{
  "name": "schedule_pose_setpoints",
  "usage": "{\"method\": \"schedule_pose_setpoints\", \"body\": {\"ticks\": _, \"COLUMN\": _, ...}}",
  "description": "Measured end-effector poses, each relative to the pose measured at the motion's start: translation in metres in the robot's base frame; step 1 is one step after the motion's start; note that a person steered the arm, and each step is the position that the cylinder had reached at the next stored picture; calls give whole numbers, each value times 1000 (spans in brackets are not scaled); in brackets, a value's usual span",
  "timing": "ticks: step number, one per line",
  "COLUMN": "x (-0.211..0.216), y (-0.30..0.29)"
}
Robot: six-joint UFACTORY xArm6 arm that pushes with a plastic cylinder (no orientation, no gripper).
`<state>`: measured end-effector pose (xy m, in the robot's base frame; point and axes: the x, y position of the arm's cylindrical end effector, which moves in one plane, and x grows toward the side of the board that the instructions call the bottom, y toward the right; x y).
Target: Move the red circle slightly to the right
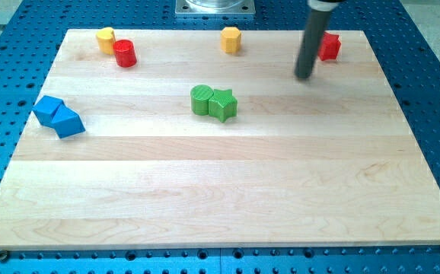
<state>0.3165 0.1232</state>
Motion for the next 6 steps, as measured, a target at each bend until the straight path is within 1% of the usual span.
{"method": "schedule_pose_setpoints", "body": {"ticks": 1, "x": 0, "y": -112}}
{"method": "schedule_pose_setpoints", "body": {"ticks": 2, "x": 3, "y": -269}}
{"method": "schedule_pose_setpoints", "body": {"ticks": 3, "x": -11, "y": -375}}
{"method": "schedule_pose_setpoints", "body": {"ticks": 4, "x": -41, "y": -343}}
{"method": "schedule_pose_setpoints", "body": {"ticks": 5, "x": -24, "y": -247}}
{"method": "schedule_pose_setpoints", "body": {"ticks": 6, "x": -19, "y": -189}}
